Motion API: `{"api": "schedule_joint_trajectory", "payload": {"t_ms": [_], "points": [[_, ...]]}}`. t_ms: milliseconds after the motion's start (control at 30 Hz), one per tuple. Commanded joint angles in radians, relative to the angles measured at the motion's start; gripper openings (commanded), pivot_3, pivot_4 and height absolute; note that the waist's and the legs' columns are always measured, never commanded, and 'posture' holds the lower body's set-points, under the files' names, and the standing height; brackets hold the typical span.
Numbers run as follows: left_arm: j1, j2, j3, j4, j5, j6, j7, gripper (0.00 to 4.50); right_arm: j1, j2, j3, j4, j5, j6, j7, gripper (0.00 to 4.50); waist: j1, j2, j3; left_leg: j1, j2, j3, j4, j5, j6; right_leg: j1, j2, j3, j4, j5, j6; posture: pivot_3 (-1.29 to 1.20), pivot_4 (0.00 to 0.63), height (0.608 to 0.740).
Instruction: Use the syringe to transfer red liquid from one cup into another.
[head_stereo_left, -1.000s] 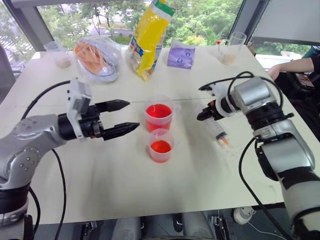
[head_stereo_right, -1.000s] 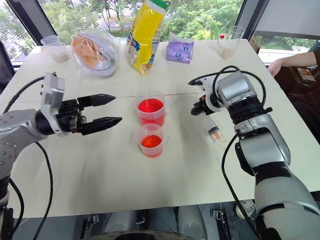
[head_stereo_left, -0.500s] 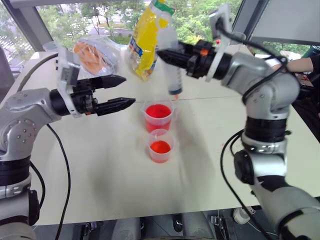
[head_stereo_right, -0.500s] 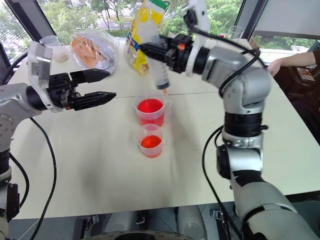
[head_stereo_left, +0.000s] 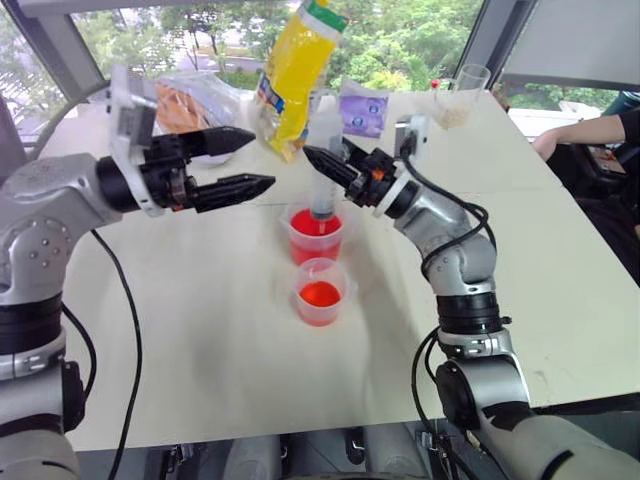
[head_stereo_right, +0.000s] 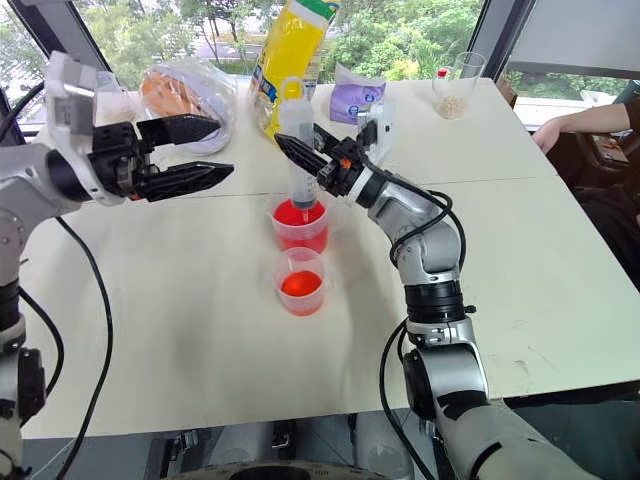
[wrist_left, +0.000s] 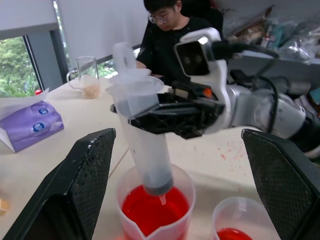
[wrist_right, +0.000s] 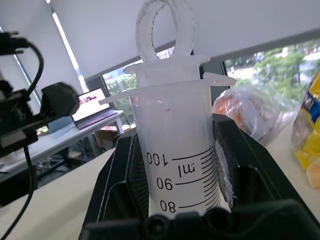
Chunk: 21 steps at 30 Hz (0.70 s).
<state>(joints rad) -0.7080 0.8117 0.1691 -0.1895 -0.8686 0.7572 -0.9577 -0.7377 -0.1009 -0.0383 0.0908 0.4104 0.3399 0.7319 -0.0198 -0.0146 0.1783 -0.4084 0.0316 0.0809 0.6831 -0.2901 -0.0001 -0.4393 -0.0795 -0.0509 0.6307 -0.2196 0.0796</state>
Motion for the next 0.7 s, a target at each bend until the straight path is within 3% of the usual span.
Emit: {"api": "schedule_joint_trajectory", "payload": {"t_ms": [33,300,700], "points": [[-0.060,-0.026,-0.017,0.034,0.034,-0.030,-0.007,4.17,0.011,0.014,0.029,0.000,-0.024,-0.079,-0.007,1.39,0.001,0.000,0.000,0.000,0.000,0.000,0.000,0.000,0.000,0.000,0.000,0.000,0.000,0.000,0.000,0.00,0.150,0.740],[-0.163,-0.131,-0.092,0.158,0.140,-0.093,-0.016,4.17,0.054,0.001,0.082,0.005,-0.067,-0.139,-0.014,1.39,0.005,0.000,0.000,0.000,-0.001,0.000,0.000,0.000,0.000,0.001,0.000,0.000,0.000,0.000,0.000,0.00,0.150,0.740],[-0.198,-0.214,-0.124,0.231,0.233,-0.124,-0.024,4.17,0.071,-0.026,0.110,-0.007,-0.082,-0.152,-0.006,1.39,0.003,0.000,0.000,0.000,0.000,0.000,0.000,0.000,0.000,0.000,0.000,0.000,0.000,0.000,0.000,0.00,0.150,0.740]]}}
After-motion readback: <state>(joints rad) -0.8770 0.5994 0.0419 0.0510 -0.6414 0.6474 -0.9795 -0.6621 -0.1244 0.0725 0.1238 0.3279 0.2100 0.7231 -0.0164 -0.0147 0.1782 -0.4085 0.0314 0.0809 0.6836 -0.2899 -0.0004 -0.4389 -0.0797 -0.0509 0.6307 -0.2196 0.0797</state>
